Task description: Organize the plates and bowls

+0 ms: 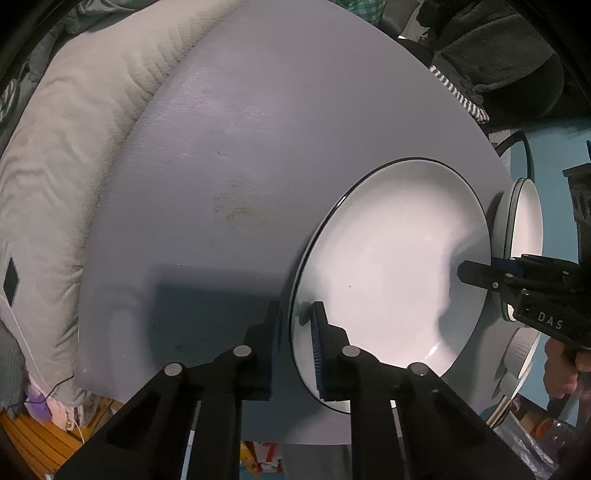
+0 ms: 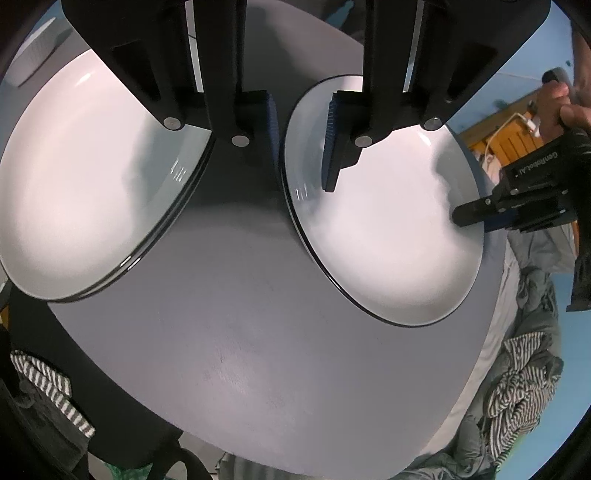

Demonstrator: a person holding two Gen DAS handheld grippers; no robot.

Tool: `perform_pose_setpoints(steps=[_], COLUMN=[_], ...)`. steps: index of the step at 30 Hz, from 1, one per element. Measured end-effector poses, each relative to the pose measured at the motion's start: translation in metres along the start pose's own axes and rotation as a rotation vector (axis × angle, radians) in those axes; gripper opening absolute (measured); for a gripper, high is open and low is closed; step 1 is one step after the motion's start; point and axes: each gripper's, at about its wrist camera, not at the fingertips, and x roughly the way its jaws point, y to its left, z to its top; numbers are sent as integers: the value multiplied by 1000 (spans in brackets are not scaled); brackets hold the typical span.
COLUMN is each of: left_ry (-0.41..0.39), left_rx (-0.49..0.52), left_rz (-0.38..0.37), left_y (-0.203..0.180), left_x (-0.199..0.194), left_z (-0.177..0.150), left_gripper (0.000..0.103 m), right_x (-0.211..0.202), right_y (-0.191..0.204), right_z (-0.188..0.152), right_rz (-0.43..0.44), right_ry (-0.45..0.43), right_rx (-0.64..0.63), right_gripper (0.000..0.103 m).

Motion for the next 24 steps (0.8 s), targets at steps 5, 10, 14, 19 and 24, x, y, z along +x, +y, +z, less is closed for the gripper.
perform_pose_setpoints(steps=[5, 10, 14, 19, 24], left_ry=[-5, -15, -22, -30, -38], left_rx=[11, 12, 18, 16, 14], left_rz=[-4, -11, -4, 0, 6], left_y=[0, -4, -3, -5, -6], left_x=[0, 2, 1, 1, 1], left_z=[-2, -2, -6, -7, -9], left_gripper=[13, 13, 13, 13, 12], right_x=[2, 3, 3, 4, 5], right_y=[1, 2, 3, 7, 11], right_z=[1, 1, 0, 1, 2], right_rz=[-5, -11, -16, -28, -34], right_ry=[1, -22, -47, -52, -47], right_rx=[-2, 6, 8, 6, 8], right_gripper=[16, 14, 14, 14, 15])
